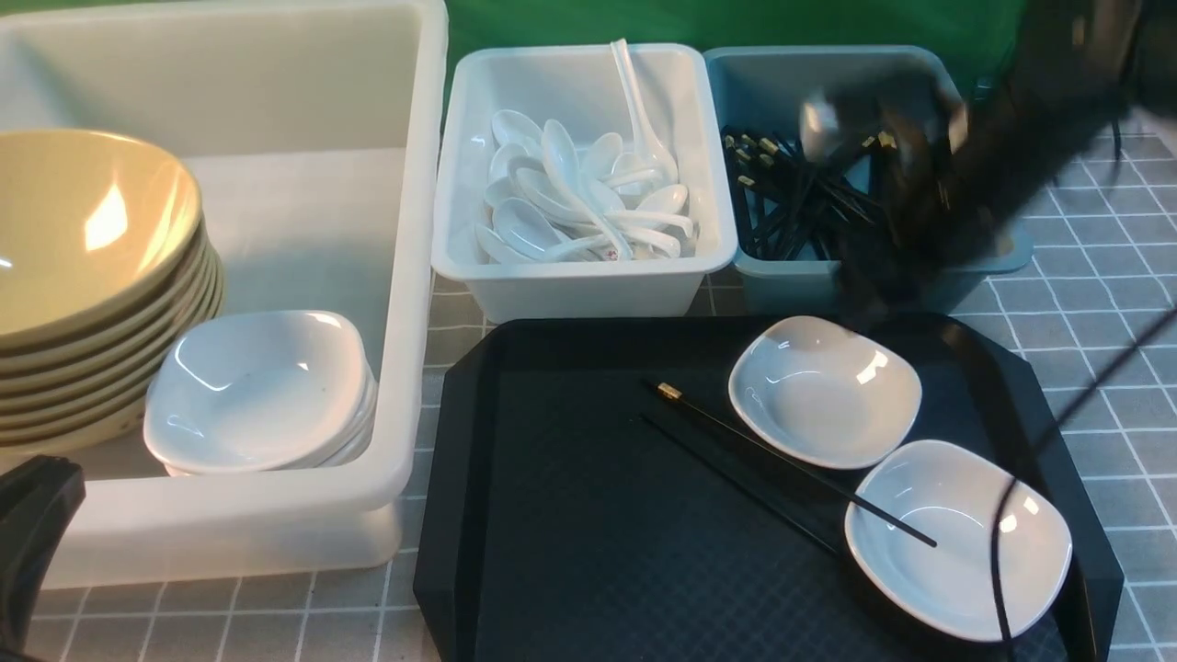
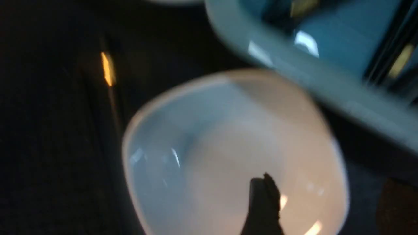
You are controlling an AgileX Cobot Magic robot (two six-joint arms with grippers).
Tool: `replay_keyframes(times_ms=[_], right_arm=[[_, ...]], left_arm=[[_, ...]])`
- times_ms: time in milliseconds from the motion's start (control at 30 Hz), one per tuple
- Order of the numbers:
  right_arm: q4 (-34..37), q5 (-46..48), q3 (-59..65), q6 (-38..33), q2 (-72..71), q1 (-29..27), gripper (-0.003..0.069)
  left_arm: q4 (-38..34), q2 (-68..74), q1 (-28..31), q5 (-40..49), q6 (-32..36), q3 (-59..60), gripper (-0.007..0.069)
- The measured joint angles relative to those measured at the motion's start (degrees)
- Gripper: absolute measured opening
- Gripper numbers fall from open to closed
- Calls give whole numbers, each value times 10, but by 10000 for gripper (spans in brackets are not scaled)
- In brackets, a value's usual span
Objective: On grey table put chopsticks spoon bowls plates into blue grey white boxes.
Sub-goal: 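Reach for and grasp the small white dish on the black tray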
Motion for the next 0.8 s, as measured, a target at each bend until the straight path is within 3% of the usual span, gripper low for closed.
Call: replay_keyframes(times_ms=[133, 300, 567, 800], right_arm=[[1, -97, 75, 3, 1, -2, 470], [1, -151, 92, -1, 17, -4, 452], [1, -155, 91, -11, 23, -4, 392], [1, -130, 73, -7, 7, -4, 436]], left_arm=[[0, 0, 0, -1, -2, 0, -10], [0, 0, 0, -3, -2, 0, -10], [0, 0, 0, -3, -2, 0, -10], [0, 0, 0, -3, -6, 0, -10]])
